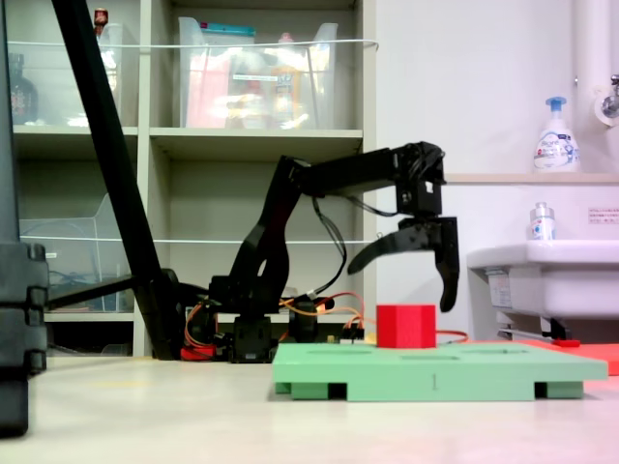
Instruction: Put the octagonal pillar block into the corresponding hole
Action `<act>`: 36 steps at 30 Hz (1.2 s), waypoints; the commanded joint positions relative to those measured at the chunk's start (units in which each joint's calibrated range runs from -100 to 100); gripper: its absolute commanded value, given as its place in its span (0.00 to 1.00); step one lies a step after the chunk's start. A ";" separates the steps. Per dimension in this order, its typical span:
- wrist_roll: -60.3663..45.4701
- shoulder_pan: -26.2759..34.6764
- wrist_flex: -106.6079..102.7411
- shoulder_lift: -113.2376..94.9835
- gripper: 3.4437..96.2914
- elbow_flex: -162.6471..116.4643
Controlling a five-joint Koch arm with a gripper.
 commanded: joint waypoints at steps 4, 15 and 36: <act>-10.21 -1.56 0.00 -28.83 0.92 2.94; -44.40 -13.72 0.77 -65.14 0.78 15.51; -71.89 -25.59 104.38 -97.13 0.49 -116.20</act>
